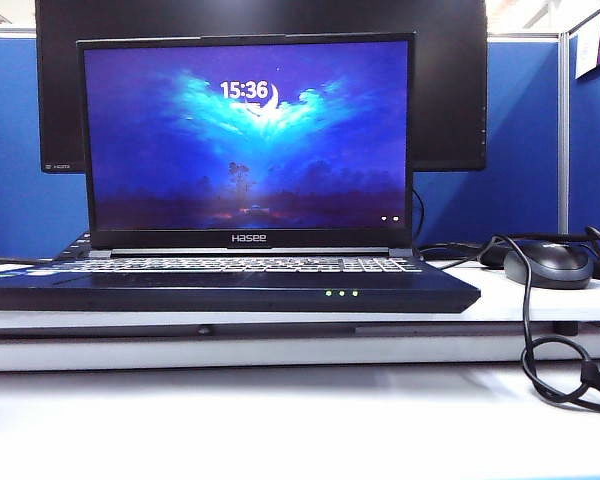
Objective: Close the lid of the black laptop.
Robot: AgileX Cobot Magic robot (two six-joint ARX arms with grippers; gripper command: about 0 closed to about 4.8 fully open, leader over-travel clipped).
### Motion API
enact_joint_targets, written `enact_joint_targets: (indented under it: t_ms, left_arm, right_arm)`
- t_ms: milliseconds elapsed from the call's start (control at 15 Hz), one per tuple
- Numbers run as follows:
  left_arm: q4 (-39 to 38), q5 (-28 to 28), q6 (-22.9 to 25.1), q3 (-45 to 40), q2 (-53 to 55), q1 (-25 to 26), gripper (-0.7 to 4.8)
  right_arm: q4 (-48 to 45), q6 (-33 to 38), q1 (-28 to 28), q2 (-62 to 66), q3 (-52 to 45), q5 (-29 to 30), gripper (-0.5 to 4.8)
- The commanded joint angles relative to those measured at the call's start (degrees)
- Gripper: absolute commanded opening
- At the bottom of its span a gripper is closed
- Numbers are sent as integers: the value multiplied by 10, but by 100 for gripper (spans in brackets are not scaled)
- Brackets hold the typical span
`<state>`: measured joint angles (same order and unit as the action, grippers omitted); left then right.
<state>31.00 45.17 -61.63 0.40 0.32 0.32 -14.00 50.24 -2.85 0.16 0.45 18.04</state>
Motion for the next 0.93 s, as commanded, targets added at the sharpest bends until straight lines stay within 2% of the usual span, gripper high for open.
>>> enact_joint_targets:
  t_ms: [67,200,267,400,466,533,733,933]
  left_arm:
    - [129,83,-176,21,-1,-75,-5]
    - [66,125,-186,50,-1,-137,-5]
    - [15,135,-185,70,-1,-163,-5]
    - [-105,213,-148,120,7,-184,-5]
    - [-168,242,-114,145,18,-184,-4]
    - [-199,242,-88,160,32,-184,-5]
    - [-239,249,-32,175,112,-184,-5]
    - [-258,255,63,176,256,-184,-5]
  right_arm:
    - [-197,81,0,-1,20,1,-1]
    - [-187,63,0,11,97,4,0]
    - [-186,24,0,28,143,5,0]
    - [-159,-60,0,92,250,42,0]
    - [-134,-85,0,137,310,75,0]
    - [-128,-90,0,187,367,118,-1]
    - [-124,-106,0,332,516,201,-1]
    - [-92,-133,-1,492,661,305,-1]
